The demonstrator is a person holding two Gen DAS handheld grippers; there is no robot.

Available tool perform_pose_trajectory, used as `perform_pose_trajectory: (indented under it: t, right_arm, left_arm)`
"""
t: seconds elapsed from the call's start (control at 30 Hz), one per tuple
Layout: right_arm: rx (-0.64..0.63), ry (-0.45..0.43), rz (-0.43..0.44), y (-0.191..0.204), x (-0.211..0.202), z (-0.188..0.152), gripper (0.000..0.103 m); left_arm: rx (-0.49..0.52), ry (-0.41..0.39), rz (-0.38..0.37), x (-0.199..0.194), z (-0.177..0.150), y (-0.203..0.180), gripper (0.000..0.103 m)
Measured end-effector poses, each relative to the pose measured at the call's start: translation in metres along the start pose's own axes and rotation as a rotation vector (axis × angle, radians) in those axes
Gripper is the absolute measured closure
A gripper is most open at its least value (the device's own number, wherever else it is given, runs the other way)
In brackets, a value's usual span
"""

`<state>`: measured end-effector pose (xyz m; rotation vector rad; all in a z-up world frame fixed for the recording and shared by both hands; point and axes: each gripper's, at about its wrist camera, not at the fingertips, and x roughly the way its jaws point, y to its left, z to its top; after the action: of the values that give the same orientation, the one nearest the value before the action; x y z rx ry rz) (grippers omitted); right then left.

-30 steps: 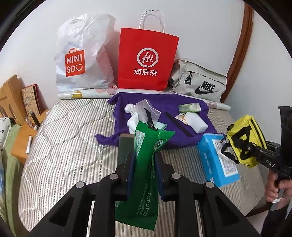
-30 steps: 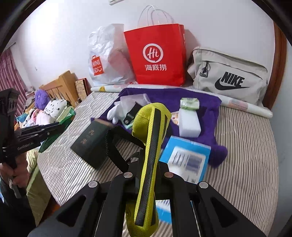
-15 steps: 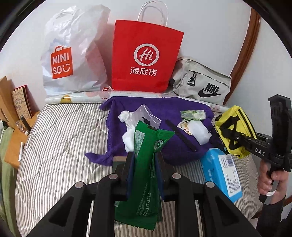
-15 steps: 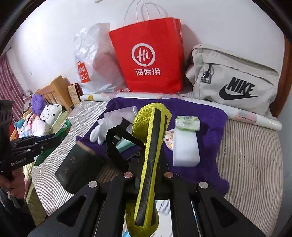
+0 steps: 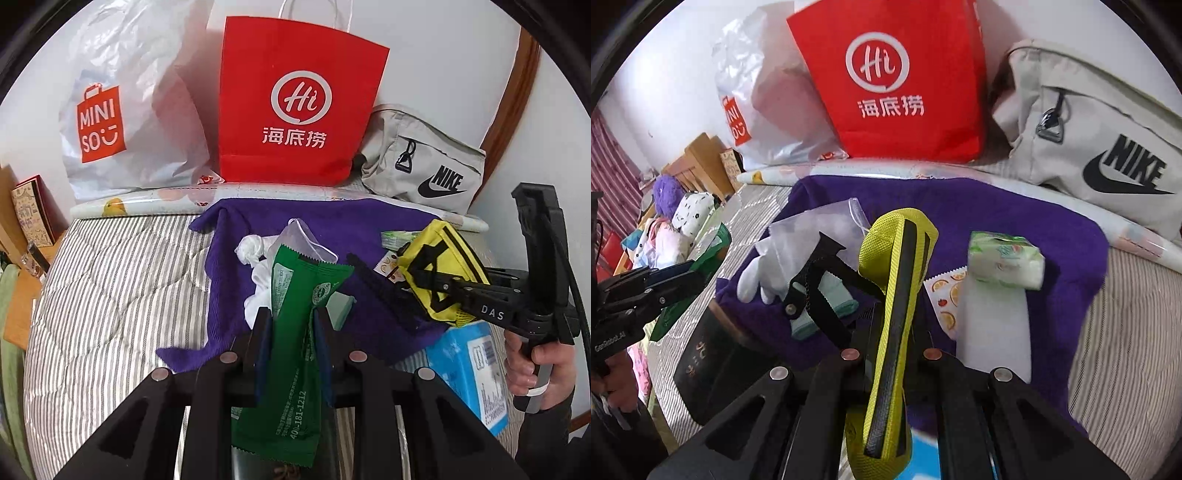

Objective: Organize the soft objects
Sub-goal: 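Lower the pouch and card onto the towel and open both tools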

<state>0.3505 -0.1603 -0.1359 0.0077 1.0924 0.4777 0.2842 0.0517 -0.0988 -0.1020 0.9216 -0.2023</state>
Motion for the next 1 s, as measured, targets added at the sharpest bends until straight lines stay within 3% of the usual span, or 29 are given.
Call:
perform_pose_trajectory:
  t: [0.37,0.6,0.67,0.73,1.0]
  right_arm:
    - [0.049,0.139,0.077,-0.011,0.043,0.01,0.096]
    - [0.005,0.133,-0.035,-0.014,0.034,0.008,0.089]
    - [0.006,0.12,-0.042,-0.017,0.028,0.007,0.073]
    - [0.013,0.096,-0.044,-0.02,0.019,0.005,0.063]
    - [0.015,0.038,-0.068,-0.026,-0.008,0.0,0.063]
  left_arm:
    - [-0.004,0.048,-0.009,0.033,0.013,0.004,0.08]
    - [0.003,0.078,-0.02,0.051,0.02,-0.001,0.079]
    - [0.0,0.091,-0.028,0.058,0.023,-0.003,0.079]
    - [0.001,0.102,-0.037,0.065,0.026,-0.005,0.079]
    - [0.022,0.121,-0.056,0.081,0.033,-0.016,0.077]
